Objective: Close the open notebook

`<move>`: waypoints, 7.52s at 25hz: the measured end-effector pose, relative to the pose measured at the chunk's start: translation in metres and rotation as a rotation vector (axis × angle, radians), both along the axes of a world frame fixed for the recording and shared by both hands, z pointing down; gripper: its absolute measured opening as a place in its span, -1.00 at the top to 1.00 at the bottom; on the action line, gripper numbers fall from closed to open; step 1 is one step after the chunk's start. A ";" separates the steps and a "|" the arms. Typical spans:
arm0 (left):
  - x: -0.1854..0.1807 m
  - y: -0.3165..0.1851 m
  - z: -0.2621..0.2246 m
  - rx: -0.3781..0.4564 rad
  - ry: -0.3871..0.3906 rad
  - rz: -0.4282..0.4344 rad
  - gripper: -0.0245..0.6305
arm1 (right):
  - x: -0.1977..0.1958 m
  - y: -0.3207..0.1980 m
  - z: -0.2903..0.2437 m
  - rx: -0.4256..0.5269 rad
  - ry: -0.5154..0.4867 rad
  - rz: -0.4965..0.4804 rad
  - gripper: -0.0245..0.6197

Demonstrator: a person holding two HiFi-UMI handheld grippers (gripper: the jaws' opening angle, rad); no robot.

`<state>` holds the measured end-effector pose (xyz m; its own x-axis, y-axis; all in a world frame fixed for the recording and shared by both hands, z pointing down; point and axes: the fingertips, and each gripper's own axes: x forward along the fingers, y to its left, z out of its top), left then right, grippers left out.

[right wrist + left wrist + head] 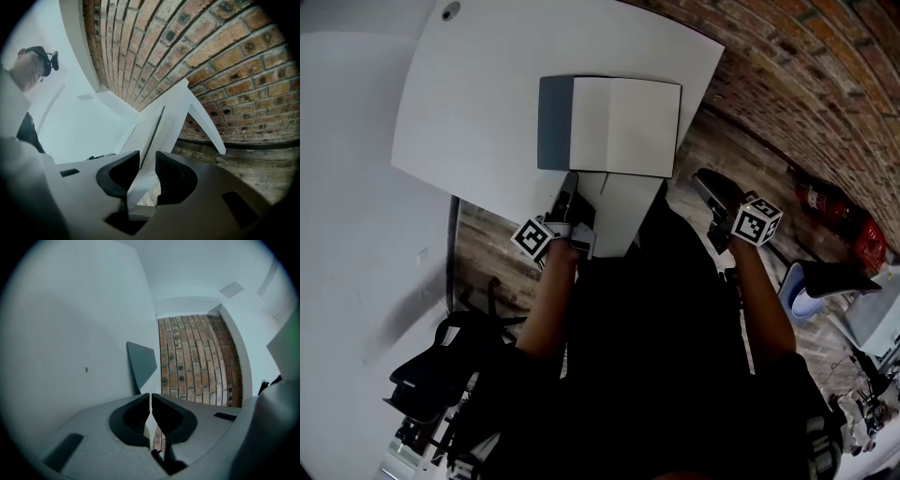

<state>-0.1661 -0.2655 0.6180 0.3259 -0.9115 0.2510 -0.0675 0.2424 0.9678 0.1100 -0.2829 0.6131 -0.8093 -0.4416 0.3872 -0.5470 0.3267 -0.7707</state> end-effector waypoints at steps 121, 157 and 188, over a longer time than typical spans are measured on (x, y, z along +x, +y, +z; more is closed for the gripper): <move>0.137 -0.036 -0.162 0.736 -1.117 0.999 0.82 | 0.025 0.007 -0.184 0.596 0.060 -0.081 0.90; 0.003 0.279 -0.363 1.319 -0.859 0.578 0.86 | -0.067 0.359 -0.371 1.041 0.324 0.009 0.90; 0.160 0.498 -0.339 1.320 -0.833 0.899 0.86 | -0.019 0.555 -0.345 1.020 0.188 -0.086 0.90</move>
